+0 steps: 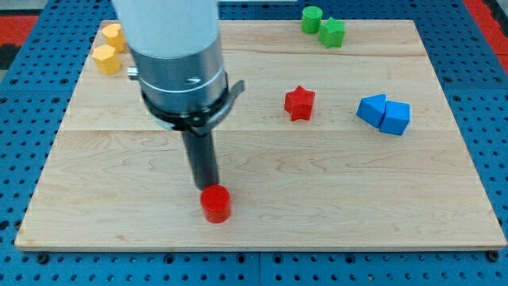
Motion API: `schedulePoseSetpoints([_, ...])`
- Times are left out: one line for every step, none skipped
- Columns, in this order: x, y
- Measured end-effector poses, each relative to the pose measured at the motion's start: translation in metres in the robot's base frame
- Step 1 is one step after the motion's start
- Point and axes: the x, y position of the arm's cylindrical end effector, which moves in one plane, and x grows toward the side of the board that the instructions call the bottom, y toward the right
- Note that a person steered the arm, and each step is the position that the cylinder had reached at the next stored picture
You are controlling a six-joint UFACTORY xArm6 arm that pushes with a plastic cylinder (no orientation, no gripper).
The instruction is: Push the red star right above the red circle
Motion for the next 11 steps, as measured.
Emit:
schedulePoseSetpoints([-0.034,0.076])
schedulePoseSetpoints([-0.084,0.146])
schedulePoseSetpoints([-0.129,0.146])
schedulePoseSetpoints([-0.165,0.161])
schedulePoseSetpoints([-0.185,0.11])
schedulePoseSetpoints([-0.129,0.083])
schedulePoseSetpoints([-0.091,0.07])
schedulePoseSetpoints([-0.071,0.096])
schedulePoseSetpoints([-0.07,0.111])
schedulePoseSetpoints([-0.03,0.132])
schedulePoseSetpoints([-0.005,0.072])
